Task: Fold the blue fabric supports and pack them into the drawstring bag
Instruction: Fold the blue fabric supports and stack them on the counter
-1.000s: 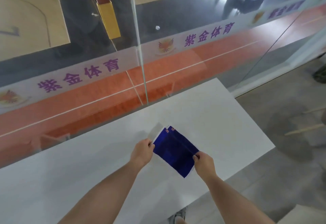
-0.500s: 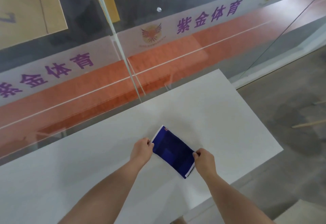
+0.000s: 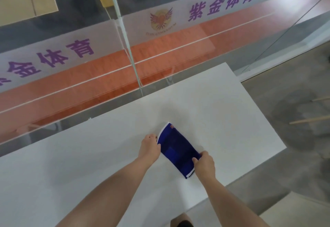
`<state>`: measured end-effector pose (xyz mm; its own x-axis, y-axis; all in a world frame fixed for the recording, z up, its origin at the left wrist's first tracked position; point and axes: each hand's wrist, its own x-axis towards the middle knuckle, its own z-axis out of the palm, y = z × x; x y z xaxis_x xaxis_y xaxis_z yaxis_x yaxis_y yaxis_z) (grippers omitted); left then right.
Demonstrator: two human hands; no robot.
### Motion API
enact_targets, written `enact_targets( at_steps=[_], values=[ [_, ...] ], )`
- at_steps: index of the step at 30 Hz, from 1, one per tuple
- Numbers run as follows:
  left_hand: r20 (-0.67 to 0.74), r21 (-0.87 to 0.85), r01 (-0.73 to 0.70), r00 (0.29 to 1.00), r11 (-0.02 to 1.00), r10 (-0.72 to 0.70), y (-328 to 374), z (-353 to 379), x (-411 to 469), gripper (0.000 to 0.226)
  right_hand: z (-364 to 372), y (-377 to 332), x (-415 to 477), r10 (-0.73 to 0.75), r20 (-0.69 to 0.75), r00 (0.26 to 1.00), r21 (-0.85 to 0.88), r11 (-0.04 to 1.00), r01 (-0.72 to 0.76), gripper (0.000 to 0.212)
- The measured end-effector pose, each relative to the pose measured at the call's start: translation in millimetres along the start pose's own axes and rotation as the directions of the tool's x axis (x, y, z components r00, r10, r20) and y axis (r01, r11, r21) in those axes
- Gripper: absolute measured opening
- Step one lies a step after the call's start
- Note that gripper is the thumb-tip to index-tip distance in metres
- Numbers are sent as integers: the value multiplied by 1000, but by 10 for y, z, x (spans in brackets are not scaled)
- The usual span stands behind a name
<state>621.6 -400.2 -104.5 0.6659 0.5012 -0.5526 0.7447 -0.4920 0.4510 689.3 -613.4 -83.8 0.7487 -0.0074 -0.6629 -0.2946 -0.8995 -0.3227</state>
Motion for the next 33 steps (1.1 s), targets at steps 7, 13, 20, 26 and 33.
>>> enact_targets(
  at_steps=[7, 13, 20, 26, 33],
  values=[
    [46, -75, 53, 998, 996, -50, -391, -542, -332, 10, -88, -412, -179, -164, 110, 980, -161, 970, 180, 14],
    [-105, -226, 233, 960, 946, -261, -1007, -1294, -1153, 18, 209, -1153, -565, -409, 300, 862, -230, 846, 481, 15],
    [-263, -469, 393, 792, 791, -550, -1979, -1700, -2511, 31, 994, -1932, -1476, -571, 539, 619, -238, 602, 762, 23],
    [-303, -539, 488, 648, 686, -699, -2834, -1685, -3512, 31, 1741, -2182, -2509, -618, 656, 432, -240, 372, 897, 22],
    [-242, -624, 524, 576, 580, -781, -3825, -1533, -4317, 16, 2635, -2093, -3460, -600, 718, 354, -205, 304, 930, 16]
  ],
)
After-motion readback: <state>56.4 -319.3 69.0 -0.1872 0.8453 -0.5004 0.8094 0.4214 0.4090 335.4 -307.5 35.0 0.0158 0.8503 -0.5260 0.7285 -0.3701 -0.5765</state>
